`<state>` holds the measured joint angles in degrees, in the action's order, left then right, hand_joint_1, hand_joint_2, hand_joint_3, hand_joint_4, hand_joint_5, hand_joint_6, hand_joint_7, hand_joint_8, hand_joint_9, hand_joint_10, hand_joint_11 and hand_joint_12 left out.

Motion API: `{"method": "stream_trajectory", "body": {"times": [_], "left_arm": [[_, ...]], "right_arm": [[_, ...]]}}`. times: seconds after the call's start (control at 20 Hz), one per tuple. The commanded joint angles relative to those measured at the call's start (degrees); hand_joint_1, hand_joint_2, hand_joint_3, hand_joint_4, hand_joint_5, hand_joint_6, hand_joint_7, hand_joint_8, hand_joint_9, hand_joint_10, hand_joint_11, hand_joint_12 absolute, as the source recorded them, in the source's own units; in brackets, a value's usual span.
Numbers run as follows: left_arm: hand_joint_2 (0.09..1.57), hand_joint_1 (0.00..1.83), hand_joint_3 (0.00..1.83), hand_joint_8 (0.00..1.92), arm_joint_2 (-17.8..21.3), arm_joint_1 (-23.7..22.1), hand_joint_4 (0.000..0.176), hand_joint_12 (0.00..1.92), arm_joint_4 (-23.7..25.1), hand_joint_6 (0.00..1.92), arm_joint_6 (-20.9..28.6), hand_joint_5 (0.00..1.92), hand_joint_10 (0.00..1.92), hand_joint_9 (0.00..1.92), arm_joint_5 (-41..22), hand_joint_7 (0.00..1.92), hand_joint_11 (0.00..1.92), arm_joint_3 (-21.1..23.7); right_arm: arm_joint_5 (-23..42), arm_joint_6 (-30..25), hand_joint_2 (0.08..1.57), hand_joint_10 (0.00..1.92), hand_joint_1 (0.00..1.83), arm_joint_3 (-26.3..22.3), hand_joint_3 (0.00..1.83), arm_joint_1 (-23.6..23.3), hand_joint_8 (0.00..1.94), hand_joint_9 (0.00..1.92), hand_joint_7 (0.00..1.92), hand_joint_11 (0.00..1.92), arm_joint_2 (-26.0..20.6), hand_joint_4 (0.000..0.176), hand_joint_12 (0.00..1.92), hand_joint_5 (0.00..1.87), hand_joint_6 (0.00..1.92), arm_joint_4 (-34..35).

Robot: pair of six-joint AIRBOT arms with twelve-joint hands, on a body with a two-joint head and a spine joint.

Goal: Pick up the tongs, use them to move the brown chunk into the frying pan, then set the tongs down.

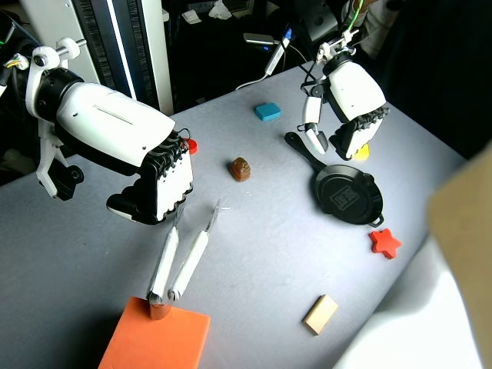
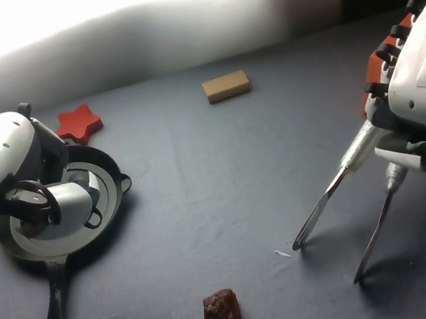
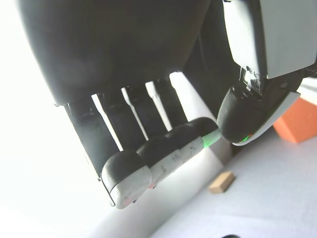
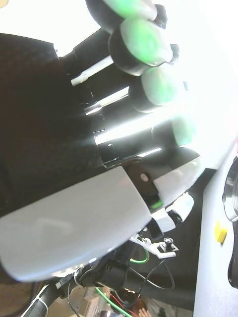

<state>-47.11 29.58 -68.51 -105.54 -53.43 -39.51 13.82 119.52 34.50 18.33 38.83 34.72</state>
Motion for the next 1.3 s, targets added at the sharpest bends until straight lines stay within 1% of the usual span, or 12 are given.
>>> {"method": "stream_trajectory", "body": {"times": [0.0, 0.05, 0.1, 0.25, 0.4, 0.6, 0.7, 0.8, 0.95, 1.0, 1.1, 1.25], "left_arm": [[1.23, 0.13, 0.18, 0.05, 0.07, -0.21, 0.051, 0.64, 3.73, 0.06, 0.15, 0.09, 0.1, 0.12, -4.06, 0.14, 0.0, -0.29], [1.23, 0.13, 0.18, 0.05, 0.07, -0.1, 0.051, 0.64, 3.73, 0.06, 0.15, 0.09, 0.1, 0.12, -4.06, 0.14, 0.0, -0.29], [1.31, 0.16, 0.02, 0.0, 0.07, 0.11, 0.053, 0.66, 3.74, 0.01, 0.15, 0.11, 0.02, 0.17, -4.06, 0.18, 0.0, -0.35], [1.31, 0.12, 0.0, 0.0, 0.08, 0.39, 0.055, 0.64, 4.24, 0.0, 0.14, 0.1, 0.0, 0.16, -4.06, 0.16, 0.0, -0.78], [1.28, 0.0, 0.0, 0.0, 0.08, 0.67, 0.037, 0.46, 4.51, 0.0, -0.47, 0.03, 0.0, 0.08, -4.06, 0.09, 0.0, -1.28], [1.24, 0.0, 0.0, 0.0, 0.12, 0.59, 0.018, 0.32, 3.42, 0.0, -2.3, 0.0, 0.01, 0.04, -3.64, 0.06, 0.0, -1.53], [1.24, 0.0, 0.0, 0.0, 0.12, 0.55, 0.016, 0.28, 3.16, 0.0, -3.13, 0.0, 0.0, 0.03, -2.85, 0.04, 0.0, -1.79], [1.24, 0.0, 0.0, 0.0, 0.1, 0.64, 0.019, 0.25, 2.86, 0.0, -3.92, 0.0, 0.0, 0.03, -2.02, 0.04, 0.0, -2.04], [1.25, 0.0, 0.0, 0.0, 0.11, 0.65, 0.014, 0.23, 2.12, 0.0, -4.62, 0.0, 0.0, 0.03, -1.53, 0.03, 0.0, -1.96], [1.25, 0.0, 0.0, 0.0, 0.11, 0.47, 0.019, 0.24, 1.81, 0.0, -5.07, 0.0, 0.0, 0.03, -1.53, 0.04, 0.0, -1.87], [1.26, 0.0, 0.0, 0.0, 0.11, -0.15, 0.023, 0.34, 1.16, 0.0, -6.47, 0.01, 0.0, 0.05, -1.53, 0.06, 0.0, -1.71], [1.26, 0.0, 0.0, 0.01, 0.08, -0.84, 0.025, 0.27, -1.8, 0.0, -8.16, 0.0, 0.01, 0.04, -1.99, 0.05, 0.0, -1.24]], "right_arm": [[5.28, 0.41, 1.05, 0.18, 0.32, -0.14, 0.17, -0.72, 0.07, 0.17, 0.24, 0.0, -0.27, 0.0, 0.71, 0.15, 0.14, -1.12], [5.28, 0.41, 1.05, 0.18, 0.32, -0.12, 0.17, -0.79, 0.07, 0.17, 0.24, 0.0, -0.27, 0.0, 0.71, 0.15, 0.14, -1.12], [5.15, 0.41, 1.13, 0.04, 0.3, -0.12, 0.02, -0.84, 0.0, 0.22, 0.27, 0.0, -0.27, 0.0, 0.69, 0.19, 0.03, -1.12], [3.43, 0.26, 1.15, 0.01, 0.27, 0.21, 0.0, -1.36, 0.0, 0.23, 0.27, 0.0, 0.07, 0.0, 0.66, 0.22, 0.01, -1.12], [-4.58, -3.24, 1.14, 0.01, 0.22, 3.27, 0.0, -4.24, 0.0, 0.22, 0.26, 0.0, 1.57, 0.0, 0.62, 0.2, 0.0, -1.12], [-8.31, -3.63, 1.07, 0.0, 0.26, 6.91, 0.0, -7.56, 0.0, 0.17, 0.2, 0.0, 4.22, 0.0, 0.46, 0.16, 0.0, -1.12], [-13.01, -3.72, 1.03, 0.0, 0.34, 8.49, 0.0, -9.29, 0.0, 0.15, 0.18, 0.0, 5.29, 0.0, 0.4, 0.14, 0.0, -1.11], [-14.34, -3.92, 1.01, 0.0, 0.55, 9.63, 0.0, -9.26, 0.0, 0.12, 0.14, 0.0, 6.03, 0.0, 0.35, 0.09, 0.0, -1.11], [-15.61, -3.94, 0.96, 0.0, 0.87, 11.12, 0.0, -8.87, 0.0, 0.01, 0.01, 0.0, 7.11, 0.0, 0.02, 0.0, 0.0, -1.11], [-16.35, -3.8, 0.93, 0.0, 0.99, 11.81, 0.0, -8.81, 0.0, 0.0, 0.0, 0.0, 7.55, 0.0, 0.0, 0.0, 0.0, -1.11], [-16.52, -2.69, 0.95, 0.0, 1.05, 13.11, 0.0, -8.39, 0.0, 0.0, 0.0, 0.0, 8.39, 0.0, 0.0, 0.0, 0.0, -1.11], [-13.42, -0.91, 0.94, 0.0, 1.1, 14.27, 0.0, -6.99, 0.0, 0.0, 0.0, 0.0, 9.5, 0.0, 0.0, 0.0, 0.0, -1.11]]}}
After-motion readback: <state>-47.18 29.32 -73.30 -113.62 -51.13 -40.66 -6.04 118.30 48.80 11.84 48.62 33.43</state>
